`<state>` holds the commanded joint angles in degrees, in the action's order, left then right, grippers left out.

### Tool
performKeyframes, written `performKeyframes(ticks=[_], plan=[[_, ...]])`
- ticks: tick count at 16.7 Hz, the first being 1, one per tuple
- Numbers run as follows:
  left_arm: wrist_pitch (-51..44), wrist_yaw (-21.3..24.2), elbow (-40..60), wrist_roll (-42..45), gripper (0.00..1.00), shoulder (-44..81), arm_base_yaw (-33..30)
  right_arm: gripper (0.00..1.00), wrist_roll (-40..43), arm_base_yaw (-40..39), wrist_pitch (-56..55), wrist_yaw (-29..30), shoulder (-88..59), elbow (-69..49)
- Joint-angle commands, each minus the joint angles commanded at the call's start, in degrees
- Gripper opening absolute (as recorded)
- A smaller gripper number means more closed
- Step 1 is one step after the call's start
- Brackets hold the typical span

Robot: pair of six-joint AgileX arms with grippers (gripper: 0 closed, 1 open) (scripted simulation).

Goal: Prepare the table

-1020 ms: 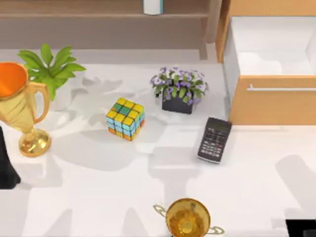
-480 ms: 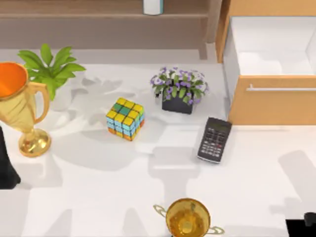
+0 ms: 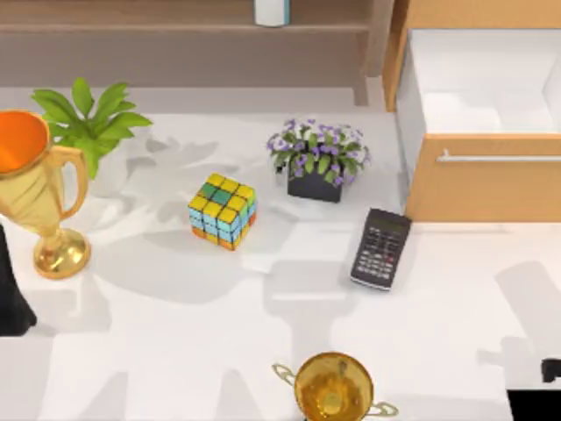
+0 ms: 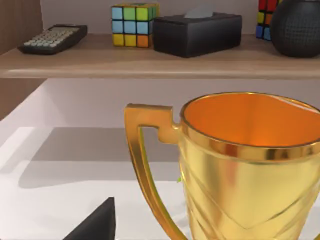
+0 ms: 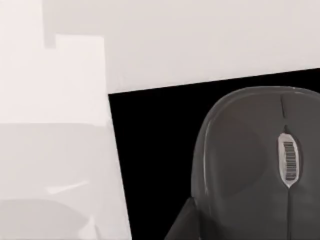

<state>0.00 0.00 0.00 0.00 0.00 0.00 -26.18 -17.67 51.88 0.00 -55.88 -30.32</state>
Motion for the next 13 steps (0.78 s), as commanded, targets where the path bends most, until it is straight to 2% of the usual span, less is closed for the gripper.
performKeyframes(ticks=[13], plan=[[0.0,0.0,0.0,0.0,1.0,0.0,0.0,0.0,5.4,-4.6,-0.6,2.5,-2.9,4.8]])
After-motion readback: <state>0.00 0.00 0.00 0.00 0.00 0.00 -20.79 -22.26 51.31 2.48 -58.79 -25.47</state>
